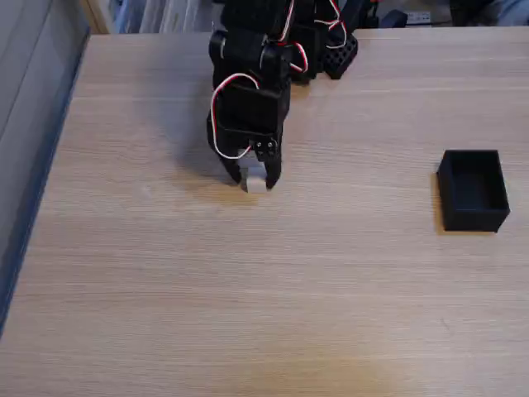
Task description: Pick a white block and place it in the black box.
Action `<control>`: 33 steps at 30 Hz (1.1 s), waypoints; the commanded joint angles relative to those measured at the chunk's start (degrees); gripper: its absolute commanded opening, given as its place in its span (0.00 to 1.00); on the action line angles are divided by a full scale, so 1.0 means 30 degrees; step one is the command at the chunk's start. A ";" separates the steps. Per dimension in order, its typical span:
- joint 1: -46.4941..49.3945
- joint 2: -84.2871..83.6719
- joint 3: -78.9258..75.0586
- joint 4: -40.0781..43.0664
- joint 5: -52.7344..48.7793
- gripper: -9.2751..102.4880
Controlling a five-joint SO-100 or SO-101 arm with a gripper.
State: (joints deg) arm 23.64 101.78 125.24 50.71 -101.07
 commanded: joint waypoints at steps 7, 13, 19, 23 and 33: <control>-0.0264 0.0059 -0.0352 0.0439 -0.0762 0.16; -0.0410 0.0088 -0.0352 0.0967 -0.1201 0.09; -0.0205 0.1055 -0.0352 0.1553 -0.2197 0.09; -0.0234 0.2813 -0.0352 0.2080 -0.2695 0.09; -0.1992 0.8262 -0.0322 0.6504 -0.3193 0.09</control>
State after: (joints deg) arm 19.25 121.55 125.24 66.62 -110.13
